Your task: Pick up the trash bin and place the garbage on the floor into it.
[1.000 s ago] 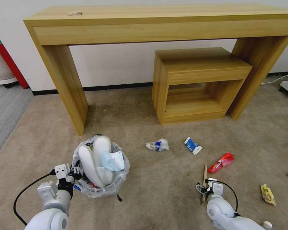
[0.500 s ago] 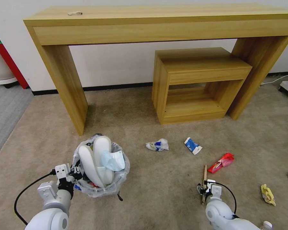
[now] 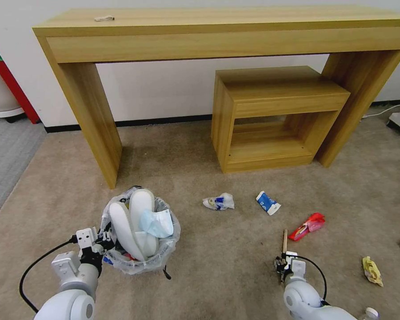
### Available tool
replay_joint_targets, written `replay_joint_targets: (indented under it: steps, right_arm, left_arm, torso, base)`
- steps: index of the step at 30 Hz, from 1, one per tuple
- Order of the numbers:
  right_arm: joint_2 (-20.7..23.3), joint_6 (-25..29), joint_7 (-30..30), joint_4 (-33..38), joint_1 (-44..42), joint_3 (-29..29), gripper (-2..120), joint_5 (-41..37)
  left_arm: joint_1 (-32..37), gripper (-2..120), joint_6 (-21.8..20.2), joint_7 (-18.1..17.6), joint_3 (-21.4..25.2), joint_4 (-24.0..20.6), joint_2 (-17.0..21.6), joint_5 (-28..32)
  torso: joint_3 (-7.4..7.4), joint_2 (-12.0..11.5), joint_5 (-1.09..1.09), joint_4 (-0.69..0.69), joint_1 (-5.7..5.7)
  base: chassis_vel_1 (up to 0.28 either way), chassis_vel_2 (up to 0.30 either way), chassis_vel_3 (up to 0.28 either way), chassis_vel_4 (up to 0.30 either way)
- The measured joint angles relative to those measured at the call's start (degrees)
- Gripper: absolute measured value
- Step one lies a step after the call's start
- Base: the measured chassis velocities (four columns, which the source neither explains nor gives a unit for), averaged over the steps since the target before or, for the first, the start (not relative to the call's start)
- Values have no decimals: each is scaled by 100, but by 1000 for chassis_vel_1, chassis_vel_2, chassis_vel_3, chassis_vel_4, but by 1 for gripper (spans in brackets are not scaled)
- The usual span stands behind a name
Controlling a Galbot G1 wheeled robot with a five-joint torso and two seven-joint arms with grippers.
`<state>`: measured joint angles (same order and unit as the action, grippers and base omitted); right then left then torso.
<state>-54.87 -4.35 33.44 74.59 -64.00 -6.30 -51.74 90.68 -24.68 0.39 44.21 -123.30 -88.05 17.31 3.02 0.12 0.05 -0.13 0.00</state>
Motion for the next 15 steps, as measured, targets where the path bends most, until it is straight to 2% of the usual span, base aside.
replay_joint_targets:
  steps: [1,2,5,9,11,15]
  right_arm:
    - [-5,9,-10,-20,-3,0,27,14]
    - [-5,9,-10,-20,-3,0,27,14]
    - [-24,30,-41,-75,-5,-2,13,61]
    - [-40,44,-59,-119,-6,-5,7,112]
    - [-54,71,-74,-166,-7,-8,0,166]
    - [-36,143,-115,-133,-51,8,0,236]
  left_arm:
    - [0,3,0,0,0,-13,1,5]
    - [0,3,0,0,0,-13,1,5]
    - [3,3,0,0,1,-31,6,16]
    - [2,3,0,0,2,-37,6,20]
    - [2,3,1,0,2,-37,6,21]
    - [-3,3,7,1,6,-33,5,21]
  torso:
    - [0,0,0,0,0]
    - [0,0,0,0,0]
    - [0,0,0,1,0]
    - [0,0,0,1,0]
    - [-1,0,0,0,0]
    - [0,0,0,-2,0]
  base:
    - [0,0,0,0]
    - [0,0,0,0]
    - [0,0,0,0]
    - [0,0,0,0]
    - [0,0,0,0]
    - [0,0,0,0]
